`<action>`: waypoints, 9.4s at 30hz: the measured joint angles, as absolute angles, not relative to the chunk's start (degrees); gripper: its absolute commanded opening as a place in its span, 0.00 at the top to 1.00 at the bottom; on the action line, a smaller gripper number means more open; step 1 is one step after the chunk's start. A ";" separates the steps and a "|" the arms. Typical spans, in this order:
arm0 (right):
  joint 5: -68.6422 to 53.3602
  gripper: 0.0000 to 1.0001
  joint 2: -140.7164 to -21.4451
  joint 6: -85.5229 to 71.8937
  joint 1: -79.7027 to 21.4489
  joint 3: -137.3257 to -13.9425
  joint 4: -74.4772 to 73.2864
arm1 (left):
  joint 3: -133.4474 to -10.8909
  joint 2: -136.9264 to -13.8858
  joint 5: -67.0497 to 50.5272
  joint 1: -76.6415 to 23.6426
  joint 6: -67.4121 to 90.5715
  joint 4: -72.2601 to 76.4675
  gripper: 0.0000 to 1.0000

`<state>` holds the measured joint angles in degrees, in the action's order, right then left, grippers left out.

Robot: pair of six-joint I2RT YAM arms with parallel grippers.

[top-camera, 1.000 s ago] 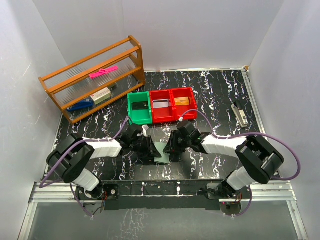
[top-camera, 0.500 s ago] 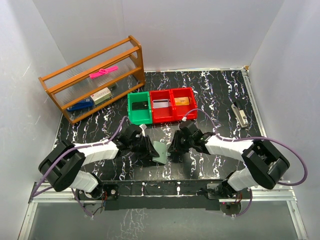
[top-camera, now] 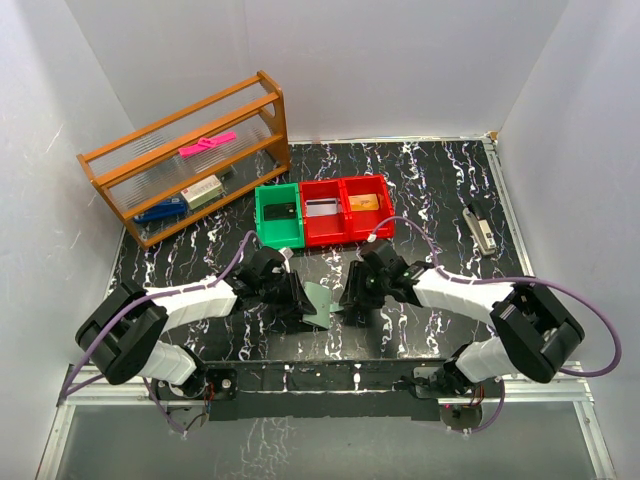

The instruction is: Take the credit cards out of the card holder

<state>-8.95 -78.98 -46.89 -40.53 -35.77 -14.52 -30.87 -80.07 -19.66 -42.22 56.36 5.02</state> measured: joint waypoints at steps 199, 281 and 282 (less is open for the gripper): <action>-28.84 0.93 -79.85 -46.63 -28.34 -26.35 -2.72 | -39.72 -76.49 -10.22 -41.56 48.84 -11.66 0.46; -23.24 0.84 -87.83 -46.65 -34.94 -39.18 -10.52 | -37.26 -84.01 -26.33 -46.74 48.42 8.01 0.35; -23.29 0.83 -87.92 -46.48 -34.94 -39.07 -10.44 | -37.23 -80.23 -23.59 -46.74 48.23 5.85 0.35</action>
